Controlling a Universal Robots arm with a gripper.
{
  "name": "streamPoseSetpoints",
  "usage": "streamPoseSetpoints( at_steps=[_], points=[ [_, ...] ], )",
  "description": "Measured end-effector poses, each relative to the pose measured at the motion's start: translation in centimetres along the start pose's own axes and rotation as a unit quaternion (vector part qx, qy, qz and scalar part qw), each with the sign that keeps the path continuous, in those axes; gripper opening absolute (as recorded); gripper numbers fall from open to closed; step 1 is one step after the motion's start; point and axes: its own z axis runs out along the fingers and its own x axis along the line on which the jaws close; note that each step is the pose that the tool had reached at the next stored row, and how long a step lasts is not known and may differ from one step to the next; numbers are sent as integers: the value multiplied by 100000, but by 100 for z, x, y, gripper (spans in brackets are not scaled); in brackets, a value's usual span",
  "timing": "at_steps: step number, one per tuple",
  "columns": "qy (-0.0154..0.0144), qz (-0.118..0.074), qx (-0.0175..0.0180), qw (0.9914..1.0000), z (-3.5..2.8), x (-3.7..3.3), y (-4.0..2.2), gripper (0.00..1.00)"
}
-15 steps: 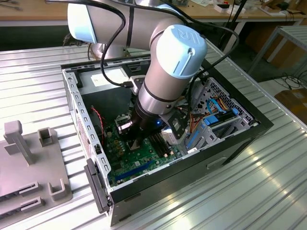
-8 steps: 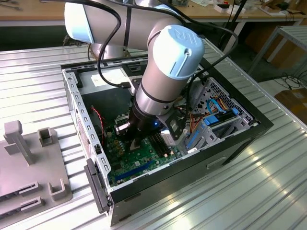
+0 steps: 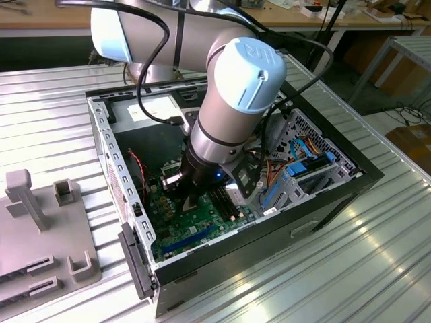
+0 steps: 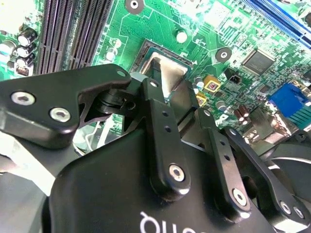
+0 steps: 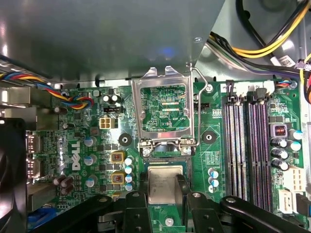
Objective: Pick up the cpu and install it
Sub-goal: 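Place the cpu into insertion slot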
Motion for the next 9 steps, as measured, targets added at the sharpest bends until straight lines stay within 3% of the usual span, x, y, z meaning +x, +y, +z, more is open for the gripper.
streamPoseSetpoints(
  at_steps=[1, 3, 7, 8, 9],
  points=[
    [-2, -5, 2, 100000, 3, -5, 0, 35],
    [-12, -5, -39, 100000, 29, -83, 0, 35],
    [47, -506, 29, 99999, -39, -59, 5, 36],
    [35, -507, 4, 99999, -41, -59, 6, 43],
    [43, -507, 11, 99999, -45, -59, 6, 43]
  ],
)
